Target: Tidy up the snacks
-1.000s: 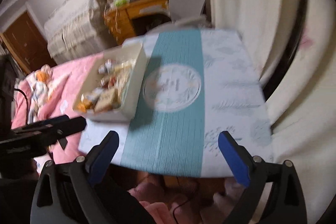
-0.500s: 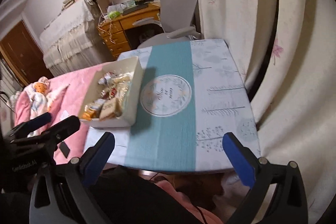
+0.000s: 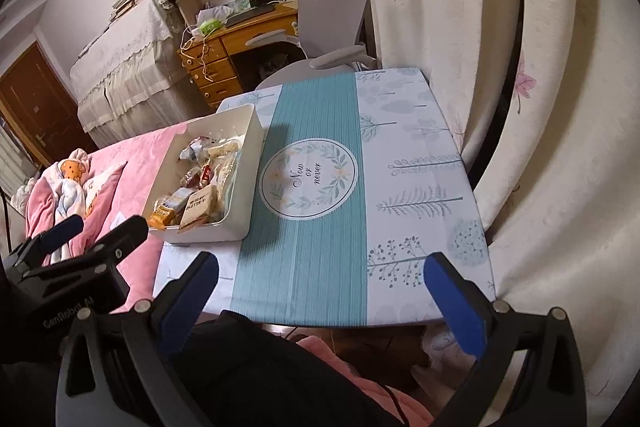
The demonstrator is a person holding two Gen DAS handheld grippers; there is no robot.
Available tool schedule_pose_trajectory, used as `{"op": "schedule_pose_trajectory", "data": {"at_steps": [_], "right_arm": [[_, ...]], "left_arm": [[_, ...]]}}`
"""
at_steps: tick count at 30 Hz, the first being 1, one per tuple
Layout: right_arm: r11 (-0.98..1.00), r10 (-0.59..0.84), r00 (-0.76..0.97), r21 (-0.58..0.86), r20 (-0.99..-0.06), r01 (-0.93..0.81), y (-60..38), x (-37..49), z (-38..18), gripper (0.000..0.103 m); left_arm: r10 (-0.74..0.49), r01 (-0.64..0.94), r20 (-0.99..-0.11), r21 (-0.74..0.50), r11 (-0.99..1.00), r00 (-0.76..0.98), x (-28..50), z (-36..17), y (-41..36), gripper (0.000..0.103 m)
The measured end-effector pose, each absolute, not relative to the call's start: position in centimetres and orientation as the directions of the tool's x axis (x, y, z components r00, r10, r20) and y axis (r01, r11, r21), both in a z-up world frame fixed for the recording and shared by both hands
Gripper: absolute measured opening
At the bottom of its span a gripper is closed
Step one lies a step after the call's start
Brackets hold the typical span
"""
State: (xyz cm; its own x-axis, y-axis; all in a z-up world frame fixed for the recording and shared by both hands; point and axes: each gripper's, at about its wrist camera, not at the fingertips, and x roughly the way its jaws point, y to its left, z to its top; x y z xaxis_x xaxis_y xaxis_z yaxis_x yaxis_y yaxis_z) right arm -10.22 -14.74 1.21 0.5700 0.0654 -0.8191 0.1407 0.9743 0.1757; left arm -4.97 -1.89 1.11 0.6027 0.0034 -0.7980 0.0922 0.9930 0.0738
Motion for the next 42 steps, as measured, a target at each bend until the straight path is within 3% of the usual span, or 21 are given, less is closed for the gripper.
{"op": "schedule_pose_trajectory", "data": {"at_steps": [42], "right_arm": [[0.970, 0.111, 0.494, 0.202, -0.862, 0.134, -19.2, -3.9, -1.3, 0.103]], "left_arm": [[0.029, 0.106, -0.822, 0.108, 0.988, 0.569, -0.2, -0.6, -5.3, 0.102]]}}
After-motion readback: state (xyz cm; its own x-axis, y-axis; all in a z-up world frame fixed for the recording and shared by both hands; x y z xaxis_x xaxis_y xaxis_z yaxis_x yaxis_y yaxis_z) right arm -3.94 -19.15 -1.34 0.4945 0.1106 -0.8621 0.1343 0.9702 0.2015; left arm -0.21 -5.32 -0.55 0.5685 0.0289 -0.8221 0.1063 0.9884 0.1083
